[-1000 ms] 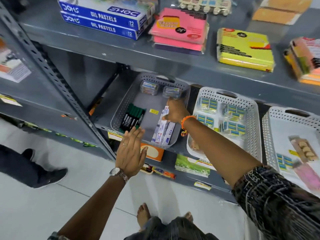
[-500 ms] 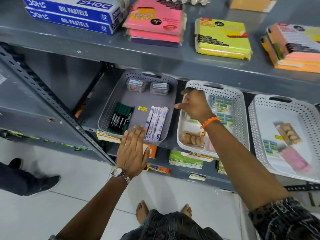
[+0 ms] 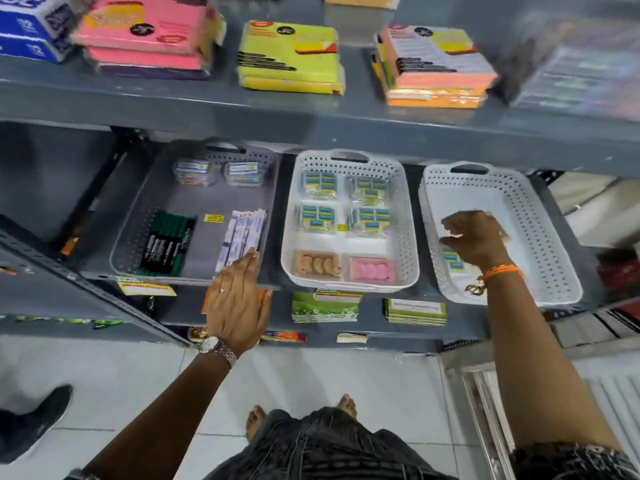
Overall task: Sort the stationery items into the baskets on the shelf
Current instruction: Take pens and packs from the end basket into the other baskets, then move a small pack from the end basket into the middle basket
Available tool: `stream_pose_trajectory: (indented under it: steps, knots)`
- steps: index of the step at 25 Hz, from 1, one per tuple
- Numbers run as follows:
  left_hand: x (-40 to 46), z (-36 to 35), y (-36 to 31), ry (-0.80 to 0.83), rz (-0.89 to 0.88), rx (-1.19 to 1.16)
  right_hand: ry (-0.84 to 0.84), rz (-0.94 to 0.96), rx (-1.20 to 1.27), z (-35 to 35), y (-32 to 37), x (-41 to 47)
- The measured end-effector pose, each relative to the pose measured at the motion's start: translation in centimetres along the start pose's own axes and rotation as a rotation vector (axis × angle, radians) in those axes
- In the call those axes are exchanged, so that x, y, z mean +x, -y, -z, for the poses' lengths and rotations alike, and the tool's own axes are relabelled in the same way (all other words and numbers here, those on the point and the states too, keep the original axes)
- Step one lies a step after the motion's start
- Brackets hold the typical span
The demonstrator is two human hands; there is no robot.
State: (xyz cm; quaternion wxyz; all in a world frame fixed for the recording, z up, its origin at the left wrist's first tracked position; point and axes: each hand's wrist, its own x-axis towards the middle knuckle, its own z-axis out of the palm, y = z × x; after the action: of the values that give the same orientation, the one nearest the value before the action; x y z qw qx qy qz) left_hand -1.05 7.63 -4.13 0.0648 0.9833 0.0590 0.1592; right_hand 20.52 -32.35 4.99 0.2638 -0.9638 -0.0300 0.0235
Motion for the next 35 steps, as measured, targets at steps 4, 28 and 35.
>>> stream_pose_trajectory:
  steps: [4,28,35]
  knots:
    - [-0.1,-0.3,0.0,-0.007,-0.002,0.026,0.278,-0.105,-0.277,0.0,-5.1,-0.6]
    - [-0.4,-1.4,0.1,-0.041,-0.005,0.064,-0.307,0.197,-0.136,3.8,-3.0,-3.7]
    - [-0.4,-1.0,0.0,-0.037,-0.001,0.068,-0.103,0.26,-0.06,2.1,5.3,-3.3]
